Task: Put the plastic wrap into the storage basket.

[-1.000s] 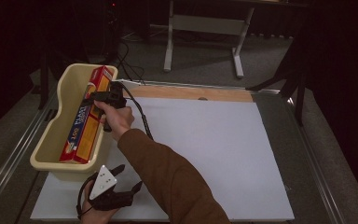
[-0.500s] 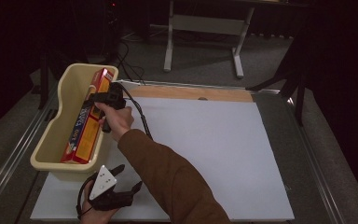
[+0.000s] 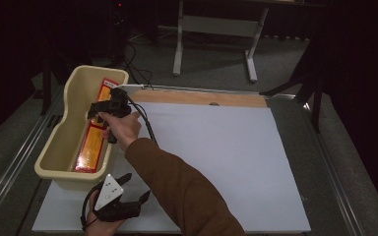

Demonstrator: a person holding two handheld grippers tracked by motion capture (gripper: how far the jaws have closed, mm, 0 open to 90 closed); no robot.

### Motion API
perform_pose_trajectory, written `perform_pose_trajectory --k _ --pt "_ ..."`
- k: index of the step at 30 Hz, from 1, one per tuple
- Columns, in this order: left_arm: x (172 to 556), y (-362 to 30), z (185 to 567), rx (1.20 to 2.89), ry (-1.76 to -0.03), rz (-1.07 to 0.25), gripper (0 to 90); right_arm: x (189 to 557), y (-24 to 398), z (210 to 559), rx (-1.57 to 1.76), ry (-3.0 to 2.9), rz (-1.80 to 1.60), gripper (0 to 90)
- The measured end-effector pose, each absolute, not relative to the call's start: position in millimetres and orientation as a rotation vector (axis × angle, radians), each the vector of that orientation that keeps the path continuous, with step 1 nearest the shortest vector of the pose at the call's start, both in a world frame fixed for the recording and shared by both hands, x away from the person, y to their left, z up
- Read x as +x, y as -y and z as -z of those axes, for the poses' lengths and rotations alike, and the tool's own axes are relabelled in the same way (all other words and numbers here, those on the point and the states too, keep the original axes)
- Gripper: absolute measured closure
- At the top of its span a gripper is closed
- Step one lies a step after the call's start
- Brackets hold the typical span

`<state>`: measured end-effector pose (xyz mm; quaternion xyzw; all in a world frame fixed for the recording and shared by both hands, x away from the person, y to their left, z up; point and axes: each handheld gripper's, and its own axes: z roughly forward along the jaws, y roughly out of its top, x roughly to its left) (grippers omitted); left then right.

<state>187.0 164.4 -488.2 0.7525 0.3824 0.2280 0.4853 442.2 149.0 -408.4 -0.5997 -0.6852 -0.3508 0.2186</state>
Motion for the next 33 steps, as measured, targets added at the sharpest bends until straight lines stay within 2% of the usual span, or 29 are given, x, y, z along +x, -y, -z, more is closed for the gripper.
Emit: perform_pose_trajectory --k 3,14,23,33 --pt "187 -164 488 1.829 -0.932 -0.555 19.7 442 -146 402 -1.604 1.831 1.004 25.5" --pt "188 -163 489 1.831 -0.933 -0.560 19.6 442 -120 383 -1.471 1.904 1.067 33.4" --pt "188 -166 488 1.822 -0.950 -0.575 19.6 430 -89 370 -1.342 2.056 1.228 33.8" --pt "189 -166 489 1.823 -0.961 -0.590 19.6 404 -31 366 -1.155 2.445 1.399 34.2"
